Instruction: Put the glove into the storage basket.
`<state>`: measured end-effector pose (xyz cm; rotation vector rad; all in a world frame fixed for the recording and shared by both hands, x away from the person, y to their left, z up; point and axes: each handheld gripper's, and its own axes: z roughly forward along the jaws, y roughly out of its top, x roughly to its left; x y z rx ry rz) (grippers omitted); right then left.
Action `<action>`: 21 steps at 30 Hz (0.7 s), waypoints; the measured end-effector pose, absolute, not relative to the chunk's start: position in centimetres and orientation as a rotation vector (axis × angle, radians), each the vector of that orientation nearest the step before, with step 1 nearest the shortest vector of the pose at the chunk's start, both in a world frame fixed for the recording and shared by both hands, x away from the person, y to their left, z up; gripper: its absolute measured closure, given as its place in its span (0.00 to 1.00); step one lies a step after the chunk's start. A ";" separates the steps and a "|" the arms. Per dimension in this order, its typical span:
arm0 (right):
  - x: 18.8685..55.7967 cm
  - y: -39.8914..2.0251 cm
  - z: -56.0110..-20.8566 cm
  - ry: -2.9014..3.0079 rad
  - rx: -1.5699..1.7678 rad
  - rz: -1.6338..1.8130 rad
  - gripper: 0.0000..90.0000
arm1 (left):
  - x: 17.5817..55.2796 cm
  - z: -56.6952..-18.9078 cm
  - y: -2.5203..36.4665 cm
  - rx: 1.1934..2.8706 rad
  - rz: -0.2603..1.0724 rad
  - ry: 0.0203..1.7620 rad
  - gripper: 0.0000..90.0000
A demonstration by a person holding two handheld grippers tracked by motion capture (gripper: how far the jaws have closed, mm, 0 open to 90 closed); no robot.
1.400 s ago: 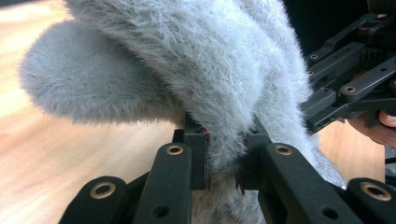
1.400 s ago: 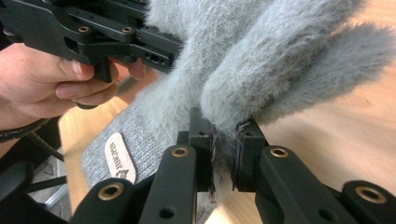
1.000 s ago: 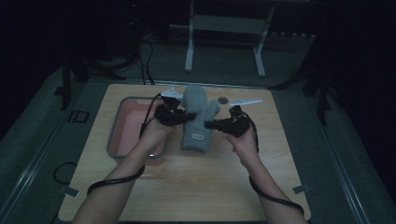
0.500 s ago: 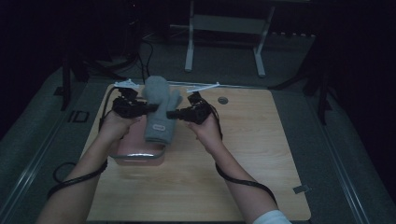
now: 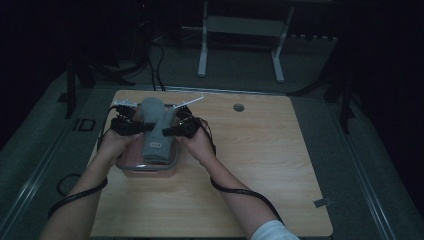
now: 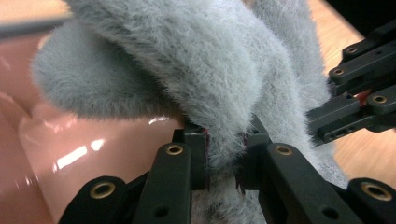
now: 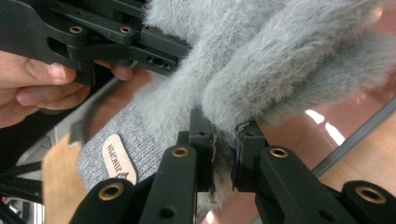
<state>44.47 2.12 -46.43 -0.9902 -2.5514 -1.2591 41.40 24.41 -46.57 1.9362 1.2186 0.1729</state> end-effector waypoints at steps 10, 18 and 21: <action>44.3 4.7 -48.9 -2.718 -1.063 -1.051 0.90 | 42.3 -49.2 23.3 2.046 0.197 1.337 0.87; 44.3 6.3 -49.8 -2.828 -1.081 -0.906 0.88 | 42.9 -50.3 22.8 2.112 0.186 1.418 0.86; 44.2 6.5 -49.8 -2.850 -1.080 -0.892 0.84 | 43.2 -50.7 22.1 2.164 0.210 1.445 0.82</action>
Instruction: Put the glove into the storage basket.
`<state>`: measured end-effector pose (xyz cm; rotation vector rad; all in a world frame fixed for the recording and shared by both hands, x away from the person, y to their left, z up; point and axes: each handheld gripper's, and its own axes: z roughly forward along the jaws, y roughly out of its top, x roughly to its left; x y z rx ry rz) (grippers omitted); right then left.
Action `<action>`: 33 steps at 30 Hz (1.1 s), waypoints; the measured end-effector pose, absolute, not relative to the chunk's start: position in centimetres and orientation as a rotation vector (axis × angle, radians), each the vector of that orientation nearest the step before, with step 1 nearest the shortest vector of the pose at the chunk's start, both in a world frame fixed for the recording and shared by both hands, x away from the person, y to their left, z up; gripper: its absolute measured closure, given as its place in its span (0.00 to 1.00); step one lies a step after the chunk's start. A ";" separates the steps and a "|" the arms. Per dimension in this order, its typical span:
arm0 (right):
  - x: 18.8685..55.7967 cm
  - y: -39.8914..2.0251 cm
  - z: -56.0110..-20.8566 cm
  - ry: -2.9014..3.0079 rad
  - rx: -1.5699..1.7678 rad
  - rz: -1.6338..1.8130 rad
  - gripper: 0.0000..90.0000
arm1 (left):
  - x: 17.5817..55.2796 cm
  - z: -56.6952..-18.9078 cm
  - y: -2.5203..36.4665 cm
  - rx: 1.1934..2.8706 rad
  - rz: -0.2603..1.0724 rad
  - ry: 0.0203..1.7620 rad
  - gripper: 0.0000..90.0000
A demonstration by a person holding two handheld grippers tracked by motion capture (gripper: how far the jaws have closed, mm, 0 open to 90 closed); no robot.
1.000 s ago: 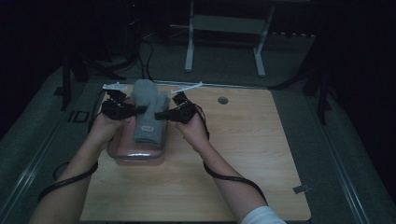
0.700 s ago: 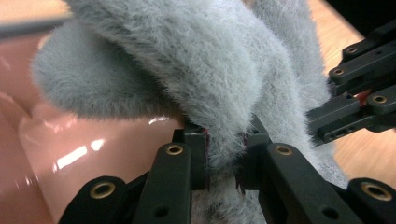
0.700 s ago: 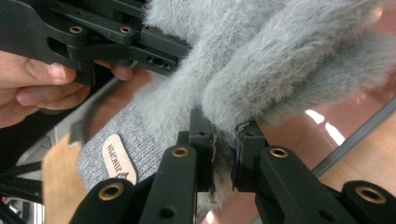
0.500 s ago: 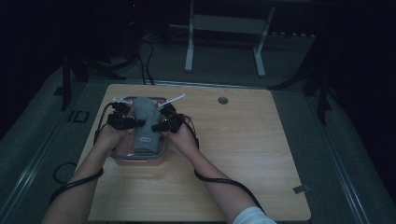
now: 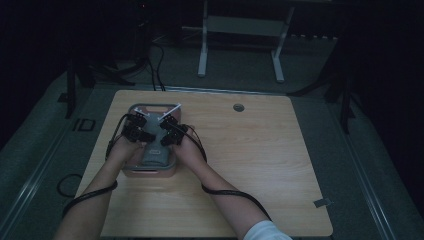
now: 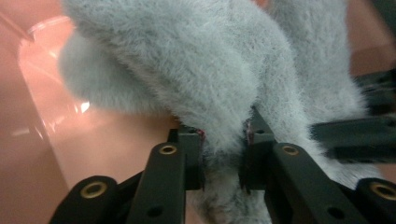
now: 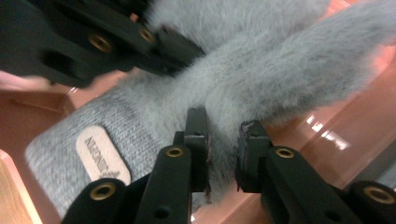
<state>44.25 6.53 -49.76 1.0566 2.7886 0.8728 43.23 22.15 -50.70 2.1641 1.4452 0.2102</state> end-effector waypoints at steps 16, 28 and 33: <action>43.5 4.8 -47.3 2.764 0.998 1.010 0.37 | 42.5 -49.3 22.8 2.084 0.334 1.496 0.38; 43.1 0.3 -44.2 2.720 0.913 1.156 0.16 | 39.5 -46.7 23.1 1.922 0.509 1.330 0.16; 42.8 -1.8 -44.5 2.700 0.899 1.149 0.16 | 38.3 -45.9 21.7 1.941 0.496 1.226 0.16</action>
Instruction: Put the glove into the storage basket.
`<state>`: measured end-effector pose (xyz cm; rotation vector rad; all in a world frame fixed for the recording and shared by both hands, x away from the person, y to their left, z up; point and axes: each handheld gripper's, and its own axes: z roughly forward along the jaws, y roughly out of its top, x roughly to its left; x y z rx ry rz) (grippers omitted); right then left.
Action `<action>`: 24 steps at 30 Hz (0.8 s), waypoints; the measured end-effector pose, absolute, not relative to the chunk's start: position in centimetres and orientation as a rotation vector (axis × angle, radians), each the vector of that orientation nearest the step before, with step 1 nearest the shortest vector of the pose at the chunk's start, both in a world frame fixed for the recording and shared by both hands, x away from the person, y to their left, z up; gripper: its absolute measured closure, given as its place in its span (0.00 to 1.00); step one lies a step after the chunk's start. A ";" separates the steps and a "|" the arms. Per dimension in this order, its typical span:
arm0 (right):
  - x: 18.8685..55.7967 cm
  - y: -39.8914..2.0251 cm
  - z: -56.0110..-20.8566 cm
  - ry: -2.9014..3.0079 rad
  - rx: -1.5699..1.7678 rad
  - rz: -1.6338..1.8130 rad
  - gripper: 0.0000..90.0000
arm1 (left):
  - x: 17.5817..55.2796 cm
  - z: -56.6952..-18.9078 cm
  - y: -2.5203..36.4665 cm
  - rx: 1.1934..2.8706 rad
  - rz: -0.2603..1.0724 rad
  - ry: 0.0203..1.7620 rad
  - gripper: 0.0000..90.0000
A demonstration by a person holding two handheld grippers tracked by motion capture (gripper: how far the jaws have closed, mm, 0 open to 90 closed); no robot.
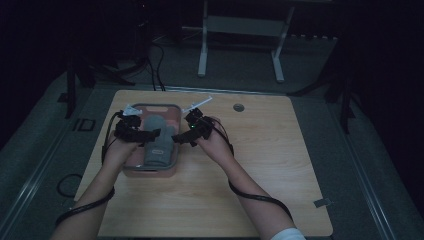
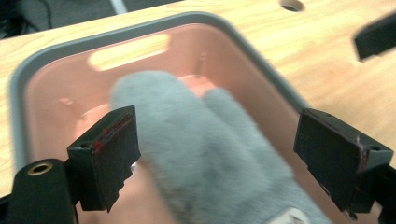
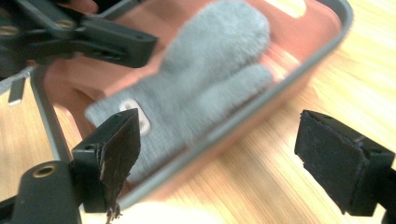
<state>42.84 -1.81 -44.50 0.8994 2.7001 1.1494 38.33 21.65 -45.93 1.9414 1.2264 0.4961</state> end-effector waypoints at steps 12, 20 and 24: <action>41.7 -7.3 -45.3 2.666 0.889 1.127 0.16 | 36.7 -45.4 16.7 1.980 0.465 1.042 0.16; 40.6 -10.6 -45.6 2.639 0.917 1.141 0.16 | 36.1 -45.4 13.8 1.992 0.411 0.947 0.16; 40.0 -12.3 -46.1 2.636 0.925 1.133 0.16 | 35.7 -45.5 12.7 1.978 0.412 0.920 0.16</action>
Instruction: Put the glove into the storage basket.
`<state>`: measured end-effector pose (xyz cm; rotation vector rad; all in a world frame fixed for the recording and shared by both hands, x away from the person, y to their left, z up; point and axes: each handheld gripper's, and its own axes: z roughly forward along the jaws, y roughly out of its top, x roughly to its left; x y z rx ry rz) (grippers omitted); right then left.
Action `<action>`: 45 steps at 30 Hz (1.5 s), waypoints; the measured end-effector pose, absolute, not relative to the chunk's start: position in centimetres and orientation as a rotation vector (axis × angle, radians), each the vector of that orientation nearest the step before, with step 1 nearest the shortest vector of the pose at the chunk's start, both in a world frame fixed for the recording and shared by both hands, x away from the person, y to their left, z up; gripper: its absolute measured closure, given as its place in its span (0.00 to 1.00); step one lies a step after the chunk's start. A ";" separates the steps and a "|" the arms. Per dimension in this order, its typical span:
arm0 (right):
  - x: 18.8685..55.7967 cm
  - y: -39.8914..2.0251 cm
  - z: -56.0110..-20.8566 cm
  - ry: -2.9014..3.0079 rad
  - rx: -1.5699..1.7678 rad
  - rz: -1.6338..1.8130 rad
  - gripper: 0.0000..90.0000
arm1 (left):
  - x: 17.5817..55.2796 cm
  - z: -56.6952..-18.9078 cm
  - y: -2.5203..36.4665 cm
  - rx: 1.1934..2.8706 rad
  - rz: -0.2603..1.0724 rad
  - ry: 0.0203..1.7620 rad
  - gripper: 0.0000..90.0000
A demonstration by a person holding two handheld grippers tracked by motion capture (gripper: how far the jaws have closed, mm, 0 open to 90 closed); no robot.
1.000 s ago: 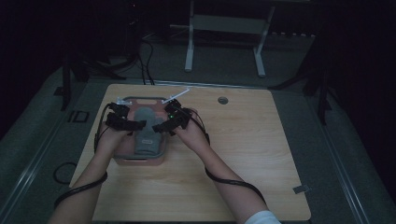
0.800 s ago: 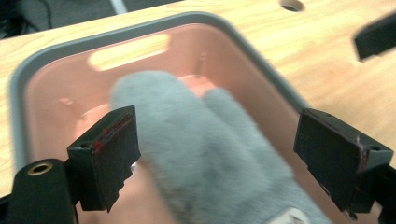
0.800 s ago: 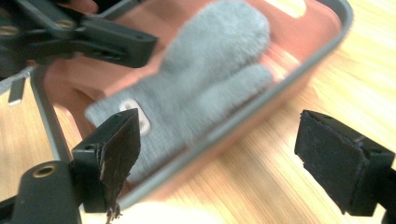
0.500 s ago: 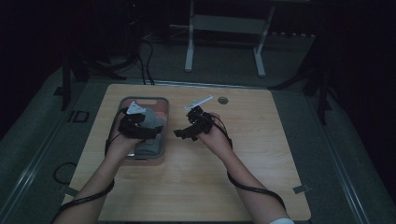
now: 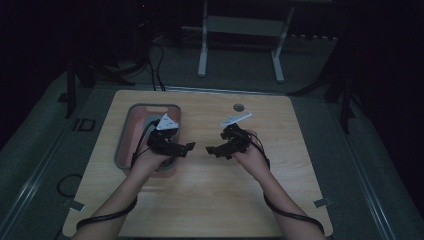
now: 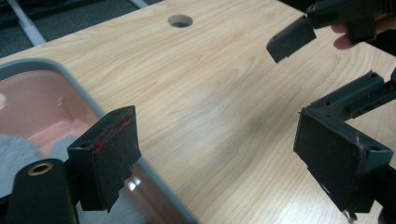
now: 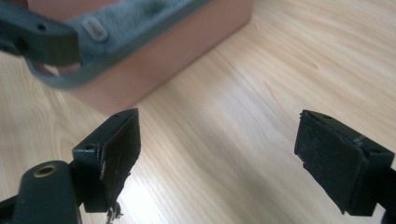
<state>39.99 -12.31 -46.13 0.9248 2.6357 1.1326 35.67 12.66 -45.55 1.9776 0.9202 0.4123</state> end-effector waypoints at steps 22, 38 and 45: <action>36.0 -20.4 -50.1 2.640 0.850 1.107 0.16 | 32.2 -49.5 5.9 2.096 0.294 0.735 0.16; 33.1 -25.1 -53.9 2.609 0.873 1.144 0.16 | 29.6 -53.1 2.8 2.092 0.196 0.628 0.16; 32.0 -26.9 -54.4 2.580 0.886 1.174 0.16 | 28.6 -54.0 2.1 2.101 0.198 0.597 0.16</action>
